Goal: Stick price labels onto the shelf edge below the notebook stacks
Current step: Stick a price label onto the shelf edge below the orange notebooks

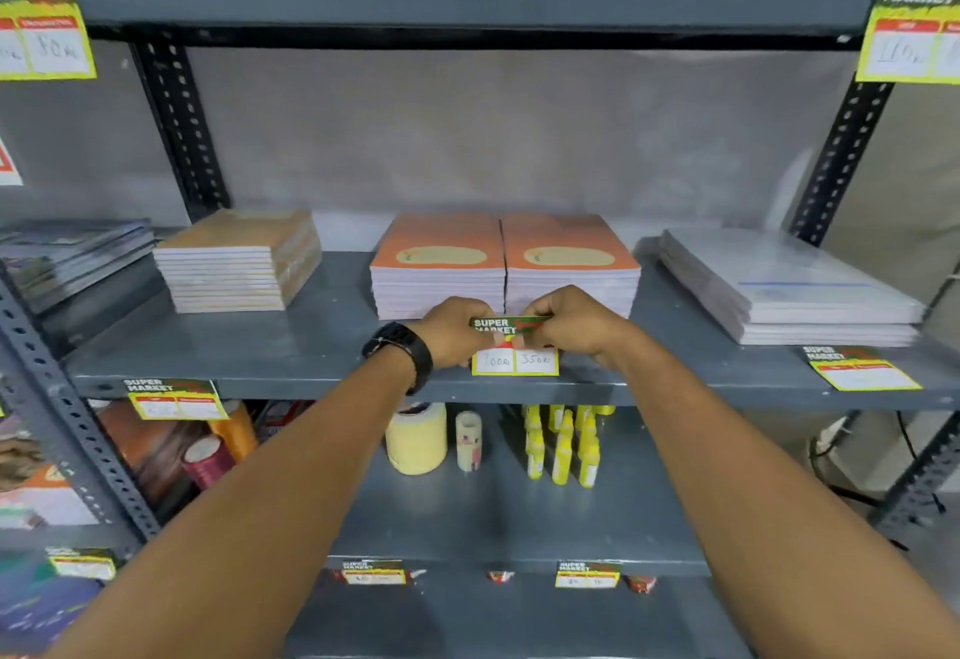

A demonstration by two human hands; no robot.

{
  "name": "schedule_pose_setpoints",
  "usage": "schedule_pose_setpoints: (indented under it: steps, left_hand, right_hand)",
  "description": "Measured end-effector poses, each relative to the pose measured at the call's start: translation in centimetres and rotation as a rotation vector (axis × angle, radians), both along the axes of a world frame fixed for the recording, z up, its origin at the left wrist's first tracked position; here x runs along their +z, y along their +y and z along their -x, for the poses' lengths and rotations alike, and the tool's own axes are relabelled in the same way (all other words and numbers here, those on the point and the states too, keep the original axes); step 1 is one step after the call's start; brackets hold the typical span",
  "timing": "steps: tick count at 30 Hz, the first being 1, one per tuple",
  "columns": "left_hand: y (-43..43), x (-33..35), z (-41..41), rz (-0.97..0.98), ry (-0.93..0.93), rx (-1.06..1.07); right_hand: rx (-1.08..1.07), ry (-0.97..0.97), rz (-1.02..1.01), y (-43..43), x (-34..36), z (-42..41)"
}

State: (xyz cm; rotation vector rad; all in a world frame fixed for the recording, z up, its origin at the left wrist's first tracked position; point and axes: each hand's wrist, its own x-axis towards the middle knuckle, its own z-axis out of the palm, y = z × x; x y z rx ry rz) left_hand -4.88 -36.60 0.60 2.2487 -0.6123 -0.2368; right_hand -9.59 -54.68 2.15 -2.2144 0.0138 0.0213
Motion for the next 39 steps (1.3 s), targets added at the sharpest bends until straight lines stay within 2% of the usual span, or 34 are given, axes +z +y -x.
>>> schedule_pose_setpoints:
  steps: [2, 4, 7, 12, 17, 29, 33, 39]
  left_hand:
    - [0.5, -0.3, 1.4, 0.113, 0.001, -0.018]
    - [1.0, -1.0, 3.3, 0.152, -0.100, -0.011]
    - [1.7, -2.9, 6.1, 0.132, -0.241, 0.081]
    - [1.5, -5.8, 7.9, 0.026, -0.333, 0.226]
    - [1.0, -6.5, 7.3, -0.031, -0.378, 0.275]
    - [0.7, -6.3, 6.8, -0.097, -0.444, 0.297]
    - [1.3, -6.1, 6.3, -0.075, -0.394, 0.336]
    - [2.0, -4.8, 5.8, -0.207, -0.465, 0.330]
  right_hand:
    - [0.041, -0.061, -0.003, -0.1, -0.1, 1.6]
    - [0.072, -0.125, 0.007, -0.2, -0.8, 3.5]
    - [0.053, -0.214, 0.066, 0.3, -2.7, 6.2]
    - [-0.075, -0.258, 0.124, 1.6, -5.7, 8.0]
    - [-0.188, -0.294, 0.141, 2.0, -6.4, 7.8]
    - [-0.244, -0.357, 0.228, 2.7, -8.0, 6.7]
    - [-0.298, -0.355, 0.276, 2.4, -7.9, 6.5]
    - [-0.357, -0.364, 0.394, 2.3, -7.1, 6.3]
